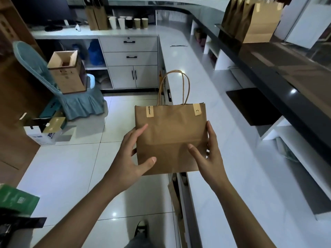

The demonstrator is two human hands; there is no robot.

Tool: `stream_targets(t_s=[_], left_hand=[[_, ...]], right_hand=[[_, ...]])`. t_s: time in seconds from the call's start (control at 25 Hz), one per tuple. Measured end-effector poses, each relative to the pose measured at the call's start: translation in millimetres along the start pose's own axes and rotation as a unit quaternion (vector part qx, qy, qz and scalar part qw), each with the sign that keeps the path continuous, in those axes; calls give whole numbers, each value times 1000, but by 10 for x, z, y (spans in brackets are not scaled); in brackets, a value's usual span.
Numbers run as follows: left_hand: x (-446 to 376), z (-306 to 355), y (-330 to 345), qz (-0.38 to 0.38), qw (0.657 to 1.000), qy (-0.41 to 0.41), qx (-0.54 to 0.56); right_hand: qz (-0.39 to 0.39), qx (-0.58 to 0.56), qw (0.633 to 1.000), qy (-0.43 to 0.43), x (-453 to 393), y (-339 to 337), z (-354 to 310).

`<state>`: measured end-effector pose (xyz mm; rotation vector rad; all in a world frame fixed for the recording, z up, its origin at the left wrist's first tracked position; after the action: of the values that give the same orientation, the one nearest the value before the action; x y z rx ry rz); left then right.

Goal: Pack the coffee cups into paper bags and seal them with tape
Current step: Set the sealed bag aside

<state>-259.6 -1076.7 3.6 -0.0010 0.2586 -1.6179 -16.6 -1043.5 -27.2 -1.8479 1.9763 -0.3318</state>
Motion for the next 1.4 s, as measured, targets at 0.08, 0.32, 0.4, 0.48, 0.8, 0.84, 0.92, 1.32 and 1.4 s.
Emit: stream_targets(t_s=[0.08, 0.32, 0.4, 0.48, 0.8, 0.84, 0.92, 1.32, 1.4], left_hand=[[-255, -69, -63, 2, 1000, 1, 4], [-1165, -269, -333, -1, 1000, 17, 11], [-1510, -330, -456, -8, 1000, 23, 10], [-1864, -396, -595, -17, 999, 28, 12], [-2952, -562, -955, -35, 998, 40, 20], [-3060, -584, -970, -37, 998, 40, 21], [-3267, -621, -981, -43, 998, 41, 21], [-4506, -764, -814, -64, 996, 53, 23], [-4804, -756, -719, -73, 996, 56, 22]], right_hand=[[-1, 0, 1000, 1, -257, 62, -3], [12, 19, 1000, 5, -1099, 320, -33], [18, 18, 1000, 3, -1427, 422, -78], [25, 16, 1000, 5, -1770, 544, -129], [44, 18, 999, 18, -2754, 878, -219], [48, 19, 999, 17, -2861, 889, -217], [53, 25, 998, 14, -3083, 902, -195], [67, 20, 997, 30, -4338, 821, 60], [75, 17, 997, 29, -4639, 719, 108]])
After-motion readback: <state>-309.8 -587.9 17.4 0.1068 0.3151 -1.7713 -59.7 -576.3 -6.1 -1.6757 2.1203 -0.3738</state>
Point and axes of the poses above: each hand's wrist, its own x-axis away from the middle knuckle, its own y-axis out of the palm, z = x × y, the point moved 6 cm from there along -x, towards the middle knuckle, and after that the axes turned 14 degrees about x, right-handed, at the moved point
